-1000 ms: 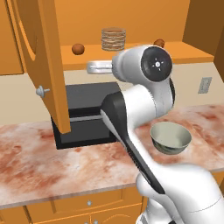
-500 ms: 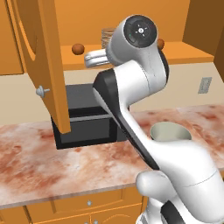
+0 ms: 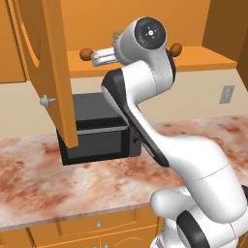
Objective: Open the cabinet. Pick the tangerine and mango from the cabinet and place them into the bowl. Then close the cabinet.
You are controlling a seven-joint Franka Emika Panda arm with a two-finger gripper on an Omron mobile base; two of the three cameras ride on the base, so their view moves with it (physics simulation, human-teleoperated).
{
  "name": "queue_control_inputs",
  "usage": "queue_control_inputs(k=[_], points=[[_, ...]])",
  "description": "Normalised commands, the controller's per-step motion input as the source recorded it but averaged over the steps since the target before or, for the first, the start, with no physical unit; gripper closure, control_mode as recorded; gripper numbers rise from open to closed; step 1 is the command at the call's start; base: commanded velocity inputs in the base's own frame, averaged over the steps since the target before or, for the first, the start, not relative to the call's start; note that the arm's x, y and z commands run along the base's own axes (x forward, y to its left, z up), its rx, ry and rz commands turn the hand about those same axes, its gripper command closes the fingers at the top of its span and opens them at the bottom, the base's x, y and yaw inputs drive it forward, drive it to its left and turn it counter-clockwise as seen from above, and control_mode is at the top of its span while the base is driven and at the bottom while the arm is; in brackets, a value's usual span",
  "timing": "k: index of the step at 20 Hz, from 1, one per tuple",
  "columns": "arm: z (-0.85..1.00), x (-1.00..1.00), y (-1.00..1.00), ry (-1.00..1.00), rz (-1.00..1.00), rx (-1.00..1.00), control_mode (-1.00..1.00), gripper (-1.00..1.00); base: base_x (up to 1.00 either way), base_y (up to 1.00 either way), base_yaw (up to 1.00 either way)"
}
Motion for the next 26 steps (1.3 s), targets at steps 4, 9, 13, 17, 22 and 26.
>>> queue_control_inputs(k=[4,9,13,17,22,26], points=[[0.0,0.72,0.07,-0.01,0.0,0.0,-1.0,-1.0,0.0,0.0,0.0],[0.0,0.66,0.32,0.1,0.0,0.0,-1.0,-1.0,0.0,0.0,0.0],[0.0,0.66,0.51,0.19,0.0,0.0,-1.0,-1.0,0.0,0.0,0.0],[0.0,0.57,0.29,0.09,0.0,0.0,-1.0,-1.0,0.0,0.0,0.0],[-0.04,0.07,0.0,0.01,0.0,0.0,-1.0,-1.0,0.0,0.0,0.0],[-0.26,0.15,0.0,0.0,0.0,0.0,-1.0,-1.0,0.0,0.0,0.0]])
